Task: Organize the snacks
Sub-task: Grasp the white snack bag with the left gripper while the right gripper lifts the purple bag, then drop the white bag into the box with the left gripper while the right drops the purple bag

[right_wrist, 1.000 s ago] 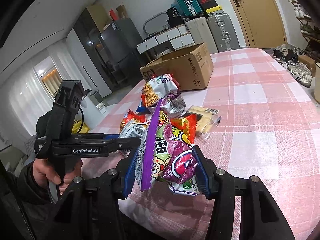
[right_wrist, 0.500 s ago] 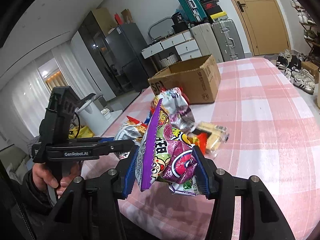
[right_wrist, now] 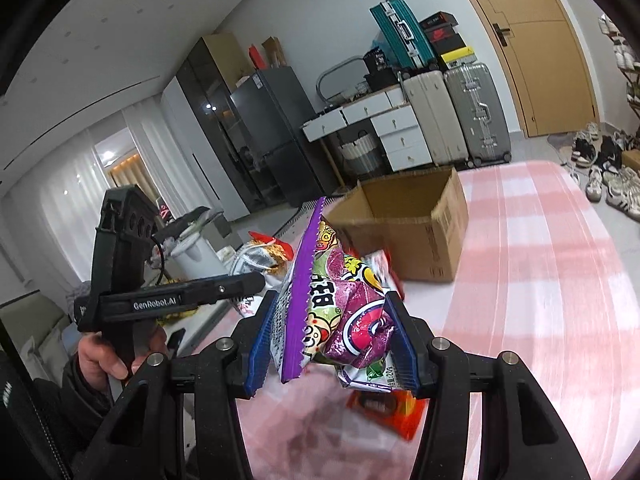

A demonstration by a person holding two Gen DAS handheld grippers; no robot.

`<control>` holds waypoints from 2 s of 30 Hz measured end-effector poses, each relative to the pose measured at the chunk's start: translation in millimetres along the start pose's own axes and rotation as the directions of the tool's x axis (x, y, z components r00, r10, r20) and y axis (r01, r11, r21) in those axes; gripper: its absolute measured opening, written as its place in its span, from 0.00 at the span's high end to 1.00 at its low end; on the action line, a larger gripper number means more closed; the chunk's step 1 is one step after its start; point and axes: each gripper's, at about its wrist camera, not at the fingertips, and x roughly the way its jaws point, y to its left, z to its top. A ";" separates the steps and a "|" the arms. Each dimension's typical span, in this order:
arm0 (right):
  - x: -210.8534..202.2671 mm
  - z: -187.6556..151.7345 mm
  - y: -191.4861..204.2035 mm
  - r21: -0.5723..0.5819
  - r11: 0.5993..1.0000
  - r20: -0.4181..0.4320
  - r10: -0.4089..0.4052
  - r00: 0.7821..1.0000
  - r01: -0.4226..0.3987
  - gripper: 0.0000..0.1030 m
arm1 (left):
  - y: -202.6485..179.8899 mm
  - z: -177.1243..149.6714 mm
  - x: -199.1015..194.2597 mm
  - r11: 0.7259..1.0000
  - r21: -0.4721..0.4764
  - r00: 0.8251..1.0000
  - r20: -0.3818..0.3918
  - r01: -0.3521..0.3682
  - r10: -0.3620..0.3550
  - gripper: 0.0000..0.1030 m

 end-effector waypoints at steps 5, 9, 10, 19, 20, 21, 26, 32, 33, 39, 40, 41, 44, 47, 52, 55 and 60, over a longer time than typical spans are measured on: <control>20.2 31.4 -1.2 -0.008 1.000 0.005 0.005 1.000 -0.005 0.49 | 9.6 35.0 5.4 1.000 0.007 1.000 0.015 -0.014 0.013 0.61; 40.4 56.7 -1.1 -0.018 1.000 -0.003 0.019 1.000 -0.020 0.49 | 20.7 65.6 14.0 1.000 -0.013 1.000 0.020 -0.003 0.003 0.61; 45.0 62.4 -0.8 -0.020 0.999 -0.006 0.025 1.000 -0.025 0.49 | 23.0 72.3 17.7 1.000 -0.016 1.000 0.020 -0.001 0.002 0.61; 85.0 105.7 -11.3 0.002 0.999 -0.026 0.049 0.998 -0.049 0.49 | 27.4 134.2 50.9 1.000 -0.015 1.000 0.014 -0.007 0.007 0.61; 89.5 110.0 -13.5 0.006 0.999 -0.029 0.048 0.998 -0.048 0.49 | 25.8 140.6 56.2 1.000 -0.012 1.000 0.014 -0.010 0.010 0.61; 93.8 114.4 -16.0 0.009 0.999 -0.031 0.047 0.998 -0.047 0.49 | 26.4 146.8 59.9 1.000 -0.010 1.000 0.014 -0.015 0.015 0.61; 116.1 130.3 -33.0 0.042 0.998 -0.044 0.040 0.998 -0.038 0.49 | 25.8 171.1 89.8 0.999 0.002 0.999 0.007 -0.044 0.044 0.61; 141.1 137.4 -54.2 0.065 0.998 -0.058 0.026 0.998 -0.022 0.49 | 33.1 188.1 133.0 0.998 0.005 0.998 -0.030 -0.056 0.056 0.61; 145.6 137.1 -59.0 0.081 0.996 -0.060 0.027 0.998 -0.022 0.49 | 35.5 191.0 140.3 0.999 0.001 0.998 -0.036 -0.053 0.053 0.61; 171.2 129.4 -78.0 0.120 0.993 -0.097 0.017 0.995 -0.005 0.49 | 55.7 189.9 180.5 0.998 -0.026 0.996 -0.062 -0.064 0.062 0.61; 174.5 127.8 -79.7 0.121 0.993 -0.101 0.015 0.995 -0.003 0.49 | 58.9 192.1 187.6 0.997 -0.031 0.996 -0.069 -0.065 0.063 0.61; 178.1 126.7 -81.5 0.122 0.993 -0.106 0.014 0.994 -0.001 0.49 | 61.6 192.5 193.5 0.997 -0.035 0.996 -0.073 -0.063 0.060 0.61; 187.4 123.7 -85.4 0.120 0.993 -0.124 0.006 0.992 0.009 0.49 | 66.9 195.7 211.2 0.998 -0.038 0.995 -0.081 -0.056 0.053 0.61; 195.1 120.3 -88.9 0.122 0.992 -0.137 -0.004 0.991 0.021 0.49 | 70.1 194.7 226.4 0.998 -0.046 0.995 -0.089 -0.048 0.044 0.61; 205.6 118.7 -94.6 0.124 0.990 -0.161 -0.048 0.986 0.068 0.48 | 76.2 198.5 251.8 0.997 -0.060 0.993 -0.105 -0.053 0.046 0.61; 206.6 118.0 -96.2 0.123 0.988 -0.166 -0.067 0.984 0.088 0.45 | 78.9 198.1 260.6 0.996 -0.057 0.991 -0.119 -0.065 0.058 0.61; 197.0 120.3 -93.9 0.110 0.990 -0.129 -0.074 0.989 0.088 0.21 | 81.7 194.5 261.1 0.994 -0.064 0.990 -0.113 -0.090 0.082 0.33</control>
